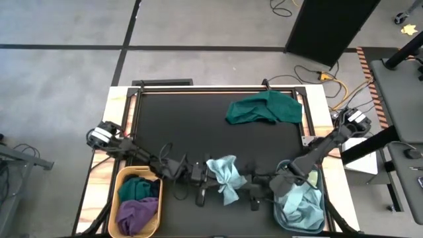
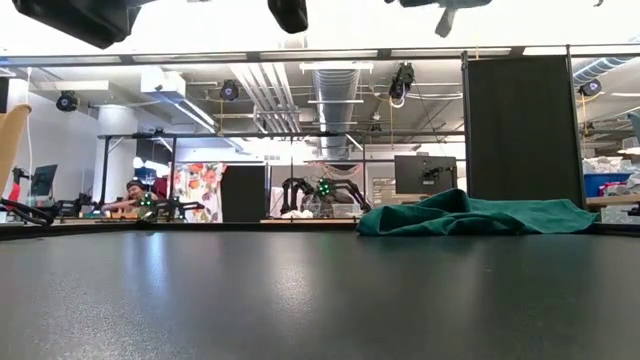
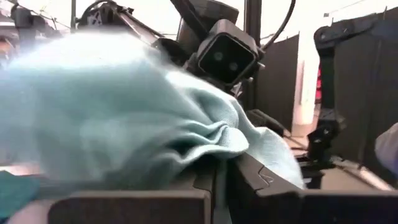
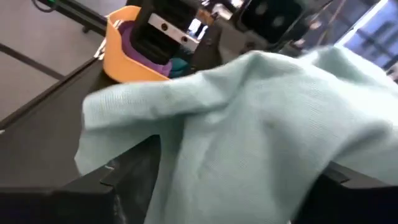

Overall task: Sort microfiber towel by color & place in baskets
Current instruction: Put the light blue microfiber towel into the blue bin

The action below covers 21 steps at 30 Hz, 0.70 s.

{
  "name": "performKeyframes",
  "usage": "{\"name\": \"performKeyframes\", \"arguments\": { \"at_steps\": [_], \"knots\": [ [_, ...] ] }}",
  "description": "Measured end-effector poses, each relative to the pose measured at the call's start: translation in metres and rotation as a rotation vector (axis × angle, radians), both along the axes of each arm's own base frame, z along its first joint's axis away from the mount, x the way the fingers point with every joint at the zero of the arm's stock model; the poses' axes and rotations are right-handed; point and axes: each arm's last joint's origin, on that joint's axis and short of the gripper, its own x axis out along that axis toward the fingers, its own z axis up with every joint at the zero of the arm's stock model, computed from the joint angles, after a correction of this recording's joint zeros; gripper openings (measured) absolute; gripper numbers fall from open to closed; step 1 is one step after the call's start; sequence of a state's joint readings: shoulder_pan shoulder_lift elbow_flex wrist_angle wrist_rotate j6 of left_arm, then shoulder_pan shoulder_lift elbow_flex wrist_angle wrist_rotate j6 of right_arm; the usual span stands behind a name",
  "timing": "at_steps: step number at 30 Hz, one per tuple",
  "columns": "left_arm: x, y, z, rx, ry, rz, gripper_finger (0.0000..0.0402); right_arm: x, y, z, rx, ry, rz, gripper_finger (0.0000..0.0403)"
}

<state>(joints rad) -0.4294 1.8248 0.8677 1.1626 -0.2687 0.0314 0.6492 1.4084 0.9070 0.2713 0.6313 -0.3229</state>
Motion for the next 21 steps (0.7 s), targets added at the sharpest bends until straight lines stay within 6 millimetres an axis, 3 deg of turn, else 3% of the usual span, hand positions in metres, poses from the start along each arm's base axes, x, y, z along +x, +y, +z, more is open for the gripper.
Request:
{"name": "performKeyframes", "arguments": {
  "at_steps": [4,8,13,16,21],
  "knots": [
    [0.003,0.008,-0.001,-0.005,0.016,0.032,0.0001,0.008,-0.006,-0.003,0.034,0.001,-0.009,0.0229],
    [0.004,0.011,-0.002,0.006,0.033,0.123,0.0006,0.009,-0.009,-0.002,0.034,-0.012,-0.045,0.0152],
    [0.002,0.014,0.002,0.022,0.096,0.174,0.0056,0.012,-0.018,-0.002,-0.028,-0.006,-0.112,0.0034],
    [-0.007,0.019,0.011,0.034,0.211,0.230,0.0106,0.013,-0.023,0.005,-0.065,0.031,-0.130,0.0032],
    [-0.031,0.034,0.024,0.070,0.368,0.428,0.0186,-0.001,-0.028,0.046,-0.053,0.234,-0.159,0.0032]
  ]
}}
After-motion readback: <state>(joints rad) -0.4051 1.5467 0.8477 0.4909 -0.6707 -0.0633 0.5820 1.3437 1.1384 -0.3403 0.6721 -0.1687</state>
